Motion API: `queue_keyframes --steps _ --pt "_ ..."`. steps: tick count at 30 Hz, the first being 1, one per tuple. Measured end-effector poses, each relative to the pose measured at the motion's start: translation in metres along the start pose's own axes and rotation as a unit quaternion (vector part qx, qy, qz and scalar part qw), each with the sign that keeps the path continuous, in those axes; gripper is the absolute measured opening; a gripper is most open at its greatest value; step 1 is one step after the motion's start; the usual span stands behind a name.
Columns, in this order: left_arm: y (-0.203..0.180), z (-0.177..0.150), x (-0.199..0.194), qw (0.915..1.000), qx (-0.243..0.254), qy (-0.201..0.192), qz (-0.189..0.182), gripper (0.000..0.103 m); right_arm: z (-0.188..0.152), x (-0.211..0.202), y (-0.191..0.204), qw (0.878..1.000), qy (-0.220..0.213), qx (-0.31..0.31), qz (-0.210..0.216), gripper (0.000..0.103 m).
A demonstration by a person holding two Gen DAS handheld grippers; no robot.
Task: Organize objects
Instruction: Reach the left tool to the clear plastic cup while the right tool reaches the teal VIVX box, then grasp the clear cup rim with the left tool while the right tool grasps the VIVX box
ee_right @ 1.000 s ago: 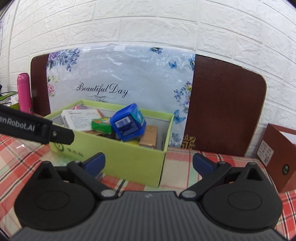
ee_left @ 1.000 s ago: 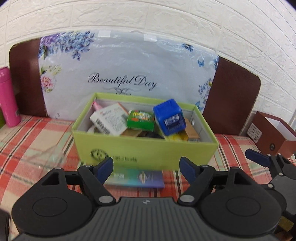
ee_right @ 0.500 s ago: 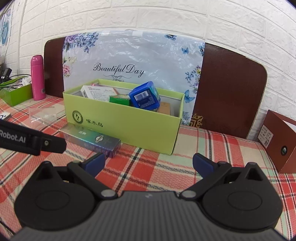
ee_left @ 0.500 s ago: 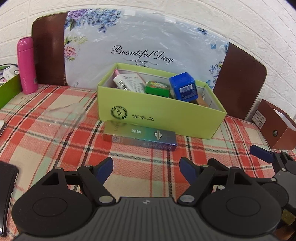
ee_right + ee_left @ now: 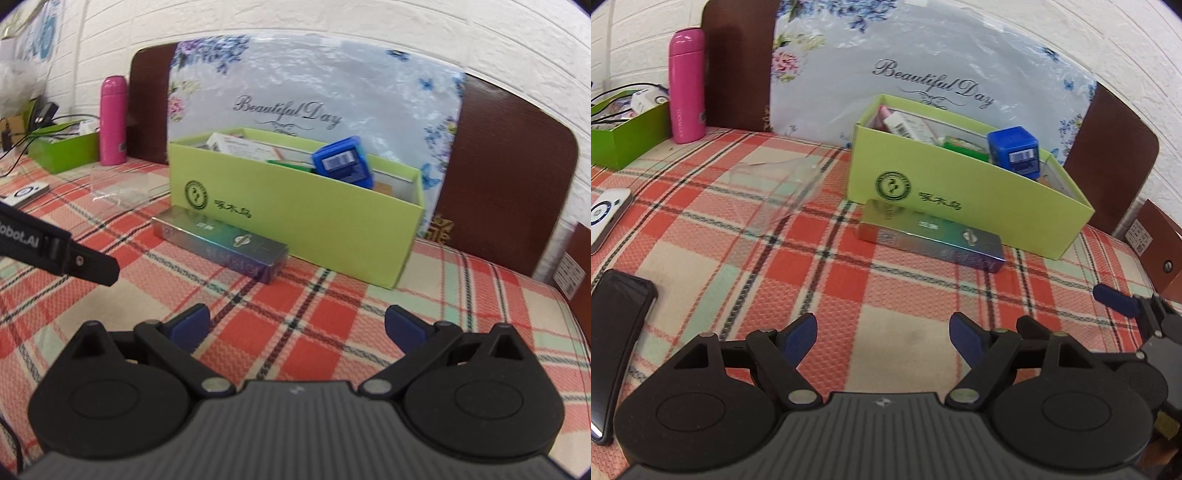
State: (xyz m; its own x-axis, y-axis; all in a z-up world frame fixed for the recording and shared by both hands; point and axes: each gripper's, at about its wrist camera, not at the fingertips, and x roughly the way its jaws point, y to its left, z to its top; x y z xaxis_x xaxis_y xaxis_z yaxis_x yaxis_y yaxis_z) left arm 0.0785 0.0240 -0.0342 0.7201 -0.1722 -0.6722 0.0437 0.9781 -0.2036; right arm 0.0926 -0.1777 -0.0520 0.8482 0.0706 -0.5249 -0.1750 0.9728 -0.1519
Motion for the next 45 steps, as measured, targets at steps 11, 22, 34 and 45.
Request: queue_keyframes --steps 11,22,34,45 --pt "0.052 0.018 -0.005 0.9978 -0.037 -0.035 0.044 0.082 0.033 0.075 0.022 0.997 0.010 -0.051 0.050 0.103" --pt "0.085 0.070 0.044 0.9945 -0.081 -0.059 0.030 0.082 0.026 0.059 0.043 0.978 0.013 -0.073 0.197 0.089" --pt "0.093 0.084 0.077 0.9954 -0.092 -0.023 -0.011 0.012 0.037 0.102 0.067 0.984 0.034 -0.066 0.162 0.049" --pt "0.030 0.022 0.033 0.9956 0.001 0.027 -0.090 0.006 -0.027 0.000 0.012 0.994 0.070 0.042 0.066 0.039"
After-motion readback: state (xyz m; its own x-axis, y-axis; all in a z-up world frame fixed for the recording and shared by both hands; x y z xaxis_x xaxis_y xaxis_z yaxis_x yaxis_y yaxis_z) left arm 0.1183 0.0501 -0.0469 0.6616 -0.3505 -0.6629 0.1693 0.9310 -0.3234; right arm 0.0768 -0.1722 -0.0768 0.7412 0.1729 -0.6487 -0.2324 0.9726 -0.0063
